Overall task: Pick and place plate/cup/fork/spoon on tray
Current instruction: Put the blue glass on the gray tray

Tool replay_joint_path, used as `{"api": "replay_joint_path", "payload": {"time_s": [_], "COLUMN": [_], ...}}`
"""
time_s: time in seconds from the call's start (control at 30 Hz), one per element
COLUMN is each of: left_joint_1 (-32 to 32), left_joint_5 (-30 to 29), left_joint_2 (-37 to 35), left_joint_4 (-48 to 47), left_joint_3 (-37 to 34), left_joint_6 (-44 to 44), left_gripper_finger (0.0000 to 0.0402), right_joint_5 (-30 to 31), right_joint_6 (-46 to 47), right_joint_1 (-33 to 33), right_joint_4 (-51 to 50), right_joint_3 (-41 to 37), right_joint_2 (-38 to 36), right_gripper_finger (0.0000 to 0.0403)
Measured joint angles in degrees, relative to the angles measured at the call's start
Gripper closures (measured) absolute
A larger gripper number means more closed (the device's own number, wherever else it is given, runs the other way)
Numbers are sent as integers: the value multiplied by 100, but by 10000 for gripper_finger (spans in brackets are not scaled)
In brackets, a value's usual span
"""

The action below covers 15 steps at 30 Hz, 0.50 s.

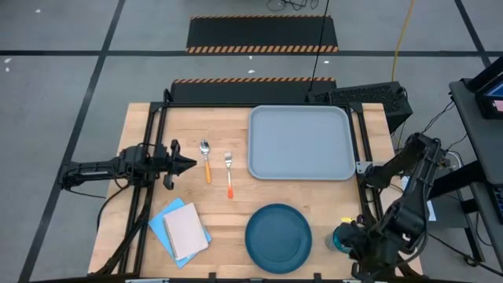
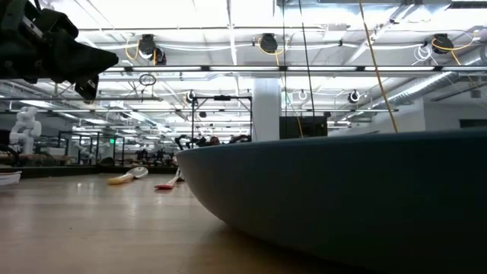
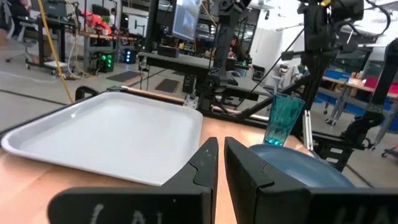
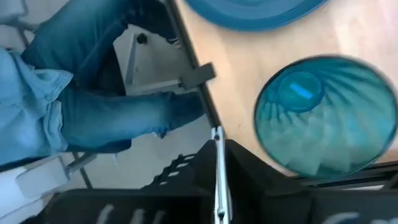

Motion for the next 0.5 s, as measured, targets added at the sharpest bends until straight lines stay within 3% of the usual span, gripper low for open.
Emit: {"api": "replay_joint_path", "payload": {"time_s": [0.23, 0.5], "left_joint_1": [0, 0], "left_joint_5": [0, 1], "left_joint_2": [1, 1], "left_joint_4": [0, 0], "left_joint_3": [0, 0], "left_joint_6": [-371, -577], "left_gripper_finger": [369, 369], "right_joint_5": [22, 27], "right_joint_6": [-666, -944], "right_joint_1": [141, 151], "right_joint_4": [-2, -136], "right_joint_3": [0, -8], "right_joint_2": [331, 657], "right_gripper_finger": [301, 282]}}
